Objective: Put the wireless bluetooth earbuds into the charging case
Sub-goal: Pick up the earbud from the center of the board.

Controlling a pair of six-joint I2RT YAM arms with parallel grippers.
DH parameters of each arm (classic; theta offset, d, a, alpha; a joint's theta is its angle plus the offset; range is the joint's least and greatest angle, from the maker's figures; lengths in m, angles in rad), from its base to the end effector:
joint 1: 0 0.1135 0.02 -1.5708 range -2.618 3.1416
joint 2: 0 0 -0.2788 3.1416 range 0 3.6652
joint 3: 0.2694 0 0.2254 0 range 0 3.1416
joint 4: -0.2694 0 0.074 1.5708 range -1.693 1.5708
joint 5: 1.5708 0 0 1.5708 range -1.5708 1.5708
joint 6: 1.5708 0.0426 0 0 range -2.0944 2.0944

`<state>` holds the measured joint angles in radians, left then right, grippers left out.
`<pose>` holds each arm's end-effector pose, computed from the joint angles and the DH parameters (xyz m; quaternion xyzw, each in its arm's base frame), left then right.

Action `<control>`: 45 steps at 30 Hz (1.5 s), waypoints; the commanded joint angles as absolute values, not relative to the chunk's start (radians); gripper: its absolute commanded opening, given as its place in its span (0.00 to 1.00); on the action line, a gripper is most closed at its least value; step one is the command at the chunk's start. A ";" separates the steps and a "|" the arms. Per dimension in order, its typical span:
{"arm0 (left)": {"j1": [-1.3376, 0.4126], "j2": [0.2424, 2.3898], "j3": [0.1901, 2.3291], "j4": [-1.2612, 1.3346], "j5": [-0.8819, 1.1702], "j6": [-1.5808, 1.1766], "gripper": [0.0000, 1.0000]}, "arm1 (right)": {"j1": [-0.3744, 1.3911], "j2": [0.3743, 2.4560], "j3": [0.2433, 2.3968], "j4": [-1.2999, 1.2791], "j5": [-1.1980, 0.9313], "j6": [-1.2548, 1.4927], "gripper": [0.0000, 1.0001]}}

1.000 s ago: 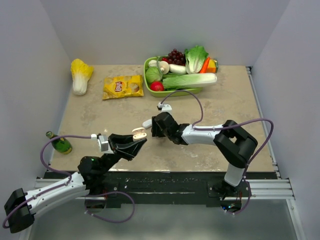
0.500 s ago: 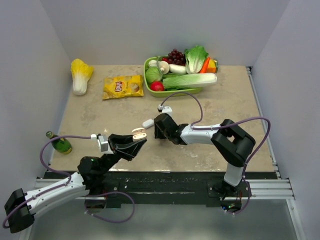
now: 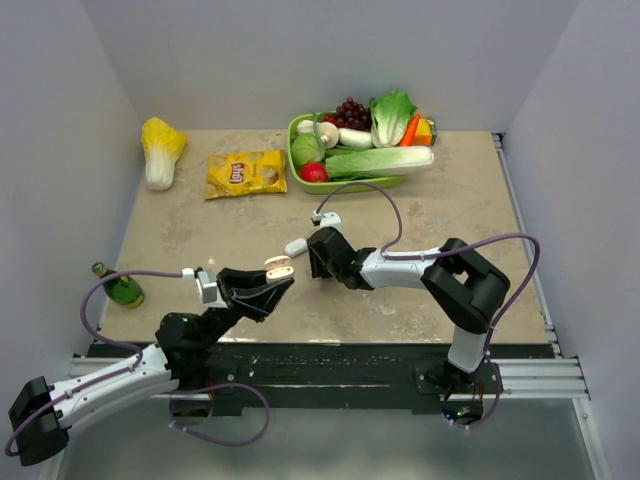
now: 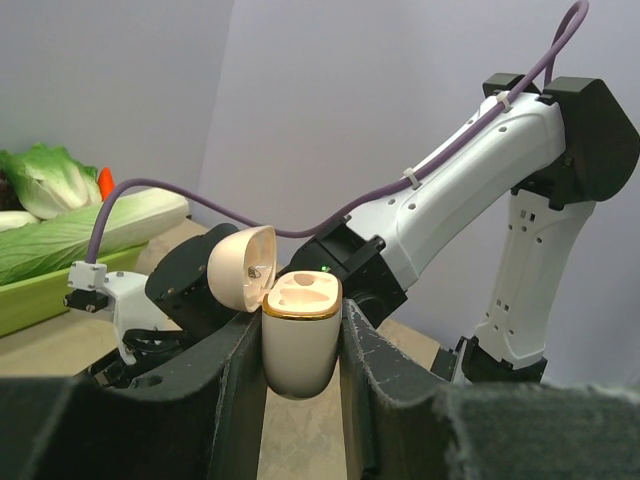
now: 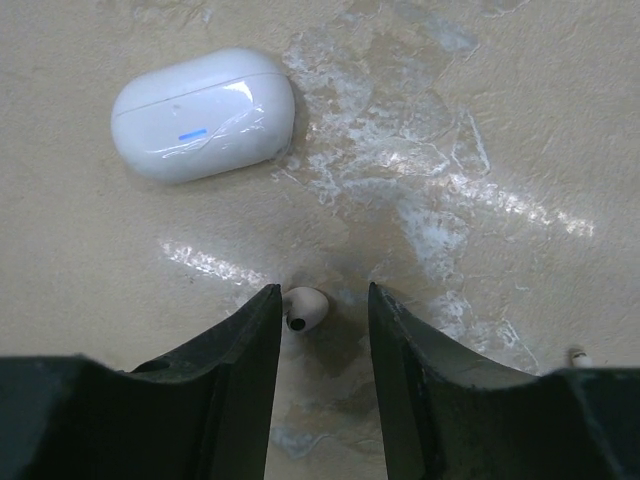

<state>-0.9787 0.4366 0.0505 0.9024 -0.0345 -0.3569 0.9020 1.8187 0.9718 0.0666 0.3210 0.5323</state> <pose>0.0529 -0.0760 0.2627 0.1397 0.4835 -0.5283 0.6838 0.2329 0.2730 0.1802 -0.1070 0.9068 0.1386 0.3834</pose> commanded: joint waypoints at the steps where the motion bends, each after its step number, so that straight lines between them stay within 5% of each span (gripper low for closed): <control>1: -0.988 0.442 -0.107 0.940 -0.040 -0.357 0.00 | 0.896 1.793 0.948 0.008 0.379 0.445 0.44; 30: -0.989 0.459 -0.115 0.959 -0.043 -0.364 0.00 | 0.893 1.850 1.063 -0.072 0.347 0.614 0.48; 45: -0.991 0.428 -0.126 0.942 -0.040 -0.376 0.00 | 0.894 1.852 1.052 -0.094 0.357 0.476 0.46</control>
